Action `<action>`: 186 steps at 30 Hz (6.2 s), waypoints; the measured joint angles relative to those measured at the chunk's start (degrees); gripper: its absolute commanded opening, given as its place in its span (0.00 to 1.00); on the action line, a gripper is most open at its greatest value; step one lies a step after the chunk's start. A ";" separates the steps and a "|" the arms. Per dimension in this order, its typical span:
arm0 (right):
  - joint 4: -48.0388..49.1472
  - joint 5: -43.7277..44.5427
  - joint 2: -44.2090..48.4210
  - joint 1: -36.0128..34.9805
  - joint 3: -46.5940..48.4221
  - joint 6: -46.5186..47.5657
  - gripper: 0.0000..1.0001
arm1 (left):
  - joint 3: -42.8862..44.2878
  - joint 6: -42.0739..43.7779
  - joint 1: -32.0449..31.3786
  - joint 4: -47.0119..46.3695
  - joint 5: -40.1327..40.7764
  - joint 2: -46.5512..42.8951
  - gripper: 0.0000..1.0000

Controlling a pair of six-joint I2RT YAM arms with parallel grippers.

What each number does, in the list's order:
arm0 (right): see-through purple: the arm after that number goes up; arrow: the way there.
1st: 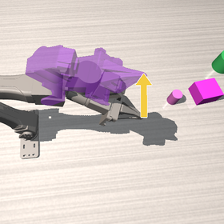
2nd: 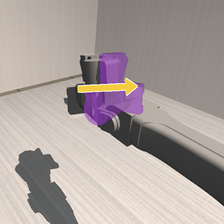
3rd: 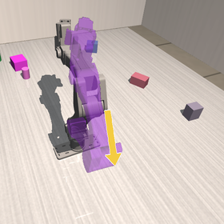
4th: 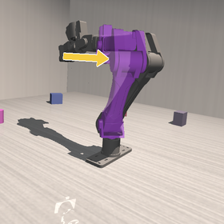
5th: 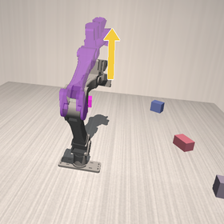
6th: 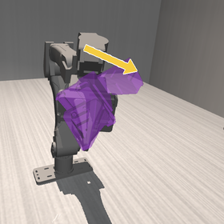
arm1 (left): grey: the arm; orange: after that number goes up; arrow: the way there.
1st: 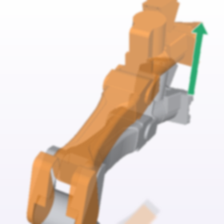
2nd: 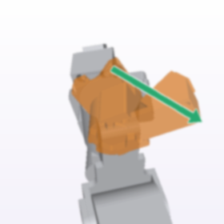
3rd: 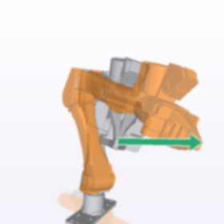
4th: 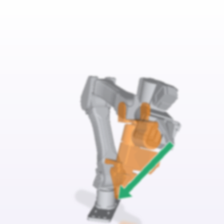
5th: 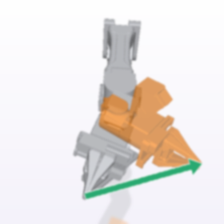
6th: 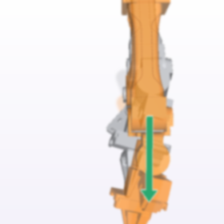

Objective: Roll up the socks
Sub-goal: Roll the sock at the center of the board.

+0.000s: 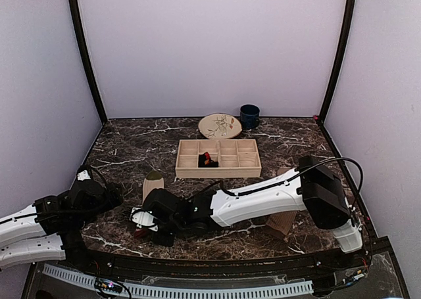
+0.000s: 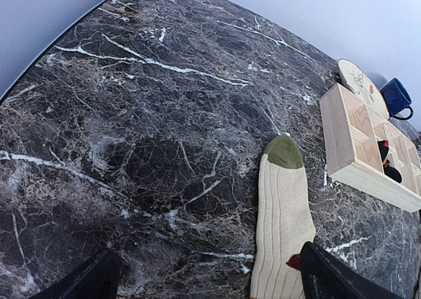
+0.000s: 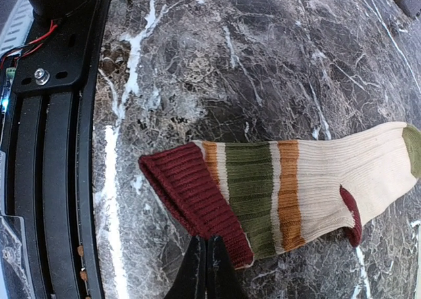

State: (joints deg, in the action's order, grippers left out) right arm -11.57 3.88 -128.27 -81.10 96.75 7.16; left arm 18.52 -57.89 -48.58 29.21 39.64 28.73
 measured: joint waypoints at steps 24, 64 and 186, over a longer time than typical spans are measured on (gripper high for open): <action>1.38 -1.36 0.00 3.98 -0.02 -1.33 0.00 | -3.08 3.48 0.00 -2.64 -4.96 -3.04 0.98; -0.28 -4.44 -6.45 10.38 7.58 -11.26 0.00 | -7.02 16.98 0.00 -14.16 -22.16 -2.16 0.99; 21.81 12.85 -0.31 -0.72 -13.29 6.36 0.40 | -5.90 9.64 0.00 -26.21 -22.49 26.69 0.59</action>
State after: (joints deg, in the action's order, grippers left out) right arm 10.24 16.73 -128.57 -81.82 83.46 13.52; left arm 12.62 -48.25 -48.58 3.01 17.15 55.42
